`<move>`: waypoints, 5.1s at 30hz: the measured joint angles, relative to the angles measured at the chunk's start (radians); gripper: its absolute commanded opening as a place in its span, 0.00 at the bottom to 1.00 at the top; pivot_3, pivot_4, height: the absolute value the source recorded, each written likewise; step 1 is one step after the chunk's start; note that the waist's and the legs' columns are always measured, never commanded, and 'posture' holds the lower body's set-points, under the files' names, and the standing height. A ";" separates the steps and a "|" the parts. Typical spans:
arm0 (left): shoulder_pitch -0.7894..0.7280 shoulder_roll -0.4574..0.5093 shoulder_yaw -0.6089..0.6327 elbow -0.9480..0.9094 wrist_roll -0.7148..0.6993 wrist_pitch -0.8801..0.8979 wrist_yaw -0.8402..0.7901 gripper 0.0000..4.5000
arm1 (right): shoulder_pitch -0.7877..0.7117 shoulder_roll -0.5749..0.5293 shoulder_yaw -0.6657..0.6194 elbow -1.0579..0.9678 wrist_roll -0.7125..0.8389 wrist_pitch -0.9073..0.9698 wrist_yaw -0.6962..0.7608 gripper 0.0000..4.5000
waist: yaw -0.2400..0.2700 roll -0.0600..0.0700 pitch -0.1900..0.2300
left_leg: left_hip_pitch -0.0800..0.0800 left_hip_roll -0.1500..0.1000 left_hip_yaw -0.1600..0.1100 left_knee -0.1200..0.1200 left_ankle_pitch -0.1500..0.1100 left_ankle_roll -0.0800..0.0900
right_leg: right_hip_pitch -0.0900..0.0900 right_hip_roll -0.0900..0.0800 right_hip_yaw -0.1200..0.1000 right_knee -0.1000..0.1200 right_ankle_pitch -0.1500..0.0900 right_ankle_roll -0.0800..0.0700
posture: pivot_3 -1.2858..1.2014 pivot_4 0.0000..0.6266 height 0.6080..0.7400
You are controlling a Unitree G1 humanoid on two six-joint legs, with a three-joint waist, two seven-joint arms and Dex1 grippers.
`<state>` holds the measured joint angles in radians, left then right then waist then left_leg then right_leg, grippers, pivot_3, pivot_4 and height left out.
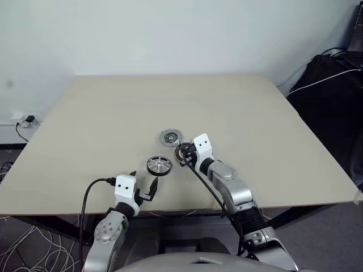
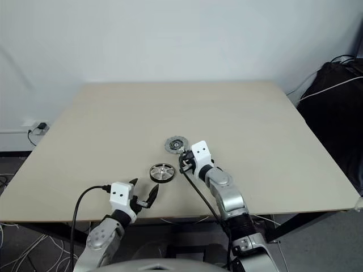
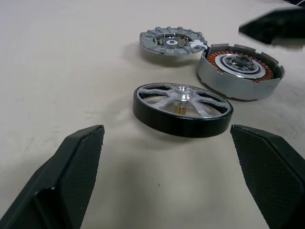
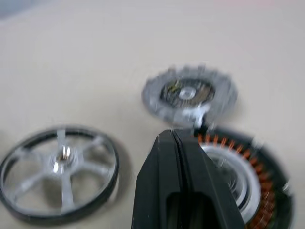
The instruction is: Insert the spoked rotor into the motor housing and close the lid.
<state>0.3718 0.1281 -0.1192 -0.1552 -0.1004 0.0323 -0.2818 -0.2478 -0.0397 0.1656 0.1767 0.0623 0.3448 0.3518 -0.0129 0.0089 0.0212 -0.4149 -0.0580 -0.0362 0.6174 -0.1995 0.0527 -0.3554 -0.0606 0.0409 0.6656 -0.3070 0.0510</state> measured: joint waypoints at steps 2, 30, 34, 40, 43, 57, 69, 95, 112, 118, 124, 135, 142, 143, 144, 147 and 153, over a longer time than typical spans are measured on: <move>0.000 0.001 0.005 0.003 0.000 -0.004 -0.003 1.00 | -0.007 0.001 -0.012 0.013 -0.019 -0.009 -0.049 0.01 | 0.001 0.000 0.000 | 0.000 0.000 0.000 0.000 0.000 0.000 | 0.000 0.000 0.000 0.000 0.000 0.000 | 0.52 0.00 1.00; 0.011 -0.009 -0.009 -0.008 0.006 -0.007 0.018 1.00 | -0.065 -0.023 0.042 0.170 -0.178 0.001 -0.165 0.01 | -0.002 0.000 0.000 | 0.001 0.000 0.000 -0.001 0.000 0.000 | 0.000 0.001 0.000 0.000 0.000 0.000 | 0.52 0.00 1.00; 0.014 -0.008 -0.009 -0.014 0.006 0.008 0.019 1.00 | -0.064 -0.023 0.042 0.164 -0.178 0.008 -0.156 0.01 | -0.004 0.000 0.000 | 0.001 0.000 0.000 -0.001 0.000 0.000 | 0.000 0.001 0.000 0.000 0.000 0.000 | 0.52 0.00 1.00; 0.016 -0.007 -0.008 -0.014 0.005 0.009 0.019 1.00 | -0.057 -0.026 0.044 0.157 -0.177 0.001 -0.128 0.01 | -0.008 0.000 0.000 | 0.001 0.000 0.000 -0.001 0.000 0.000 | 0.000 0.001 0.000 0.000 0.000 0.000 | 0.52 0.00 1.00; 0.016 -0.006 -0.008 -0.014 0.004 0.008 0.019 1.00 | -0.050 -0.028 0.056 0.155 -0.176 -0.021 -0.104 0.01 | -0.010 0.000 0.000 | 0.001 0.000 0.000 -0.001 0.000 0.000 | 0.000 0.001 0.000 0.000 0.000 0.000 | 0.52 0.00 1.00; 0.012 -0.004 -0.005 -0.001 0.001 -0.004 0.016 1.00 | -0.047 -0.021 0.059 0.151 -0.174 -0.035 -0.110 0.01 | -0.010 0.000 0.000 | 0.001 0.000 0.000 -0.001 0.000 0.000 | 0.000 0.001 0.000 0.001 0.000 0.000 | 0.52 0.00 1.00; 0.014 -0.006 -0.007 -0.005 0.002 0.008 0.020 1.00 | -0.048 -0.005 0.038 0.151 -0.173 -0.077 -0.172 0.01 | -0.008 0.000 0.000 | 0.001 0.000 0.000 -0.001 0.000 -0.001 | 0.000 0.001 0.000 0.001 0.000 0.000 | 0.52 0.00 1.00; 0.006 -0.007 0.004 0.027 0.000 -0.023 0.016 1.00 | -0.082 0.014 0.040 0.190 -0.153 -0.014 -0.120 0.01 | -0.009 -0.001 -0.002 | 0.003 0.000 0.000 -0.001 0.001 -0.001 | 0.001 0.001 0.000 0.002 0.000 0.000 | 0.52 0.00 1.00; 0.007 -0.009 0.018 0.069 0.000 -0.063 -0.002 1.00 | -0.115 0.033 0.062 0.234 -0.172 0.012 -0.131 0.01 | -0.010 -0.001 -0.003 | 0.003 0.000 0.000 -0.001 0.001 -0.001 | 0.001 0.001 0.000 0.003 0.000 0.000 | 0.52 0.00 1.00; 0.008 -0.010 0.017 0.070 0.000 -0.065 -0.002 1.00 | -0.091 0.033 0.058 0.197 -0.144 -0.008 -0.102 0.01 | -0.010 -0.001 -0.003 | 0.002 0.000 0.000 -0.001 0.001 -0.001 | 0.000 0.001 0.000 0.003 0.000 0.000 | 0.52 0.00 1.00; 0.008 -0.011 0.013 0.070 0.001 -0.066 -0.003 1.00 | -0.091 0.033 0.028 0.130 -0.123 -0.019 -0.092 0.01 | -0.010 -0.001 -0.003 | 0.002 0.000 0.000 -0.001 0.001 -0.001 | 0.000 0.001 0.000 0.003 0.000 0.000 | 0.52 0.00 1.00; 0.012 -0.014 0.011 0.066 0.001 -0.061 0.000 1.00 | -0.103 0.026 0.042 0.209 -0.157 0.035 -0.119 0.01 | -0.009 -0.001 -0.004 | 0.003 0.000 0.000 -0.001 0.001 -0.001 | 0.001 0.001 0.000 0.003 0.000 0.000 | 0.52 0.00 1.00; 0.016 -0.016 0.010 0.049 0.001 -0.044 0.005 1.00 | -0.090 0.017 0.043 0.158 -0.153 0.034 -0.108 0.01 | -0.009 0.000 -0.003 | 0.002 0.000 0.000 -0.001 0.001 -0.001 | 0.000 0.000 0.000 0.003 0.000 0.000 | 0.52 0.00 1.00; 0.015 -0.016 0.010 0.046 0.001 -0.041 0.005 1.00 | -0.090 0.011 0.044 0.141 -0.154 0.034 -0.106 0.01 | -0.009 0.000 -0.003 | 0.002 0.000 0.000 -0.001 0.001 -0.001 | 0.000 0.001 0.000 0.003 0.000 0.000 | 0.52 0.00 1.00; 0.015 -0.016 0.010 0.042 0.001 -0.039 0.005 1.00 | -0.090 0.004 0.045 0.120 -0.155 0.035 -0.101 0.01 | -0.009 0.000 -0.003 | 0.002 0.000 0.000 -0.001 0.001 -0.001 | -0.001 0.001 0.000 0.003 0.000 0.000 | 0.52 0.00 1.00; 0.012 -0.017 0.009 0.038 0.001 -0.035 0.005 1.00 | -0.091 -0.008 0.050 0.059 -0.160 0.056 -0.090 0.01 | -0.009 0.000 -0.003 | 0.002 0.000 0.000 -0.001 0.001 -0.001 | -0.001 0.001 0.000 0.003 0.000 -0.001 | 0.52 0.00 1.00; 0.013 -0.021 0.004 0.037 0.001 -0.033 0.007 1.00 | -0.092 -0.035 0.113 0.014 -0.204 0.142 -0.085 0.01 | -0.008 0.000 -0.003 | 0.002 0.000 0.000 -0.001 0.001 -0.001 | 0.000 0.000 0.000 0.002 0.000 -0.001 | 0.52 0.00 1.00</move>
<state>0.3844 0.1072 -0.1151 -0.1183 -0.0993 -0.0008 -0.2744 -0.3399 -0.0748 0.2788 0.1902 -0.1416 0.4873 0.2663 -0.0206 0.0085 0.0185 -0.4133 -0.0582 -0.0365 0.6166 -0.1988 0.0517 -0.3558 -0.0603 0.0412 0.6680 -0.3073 0.0503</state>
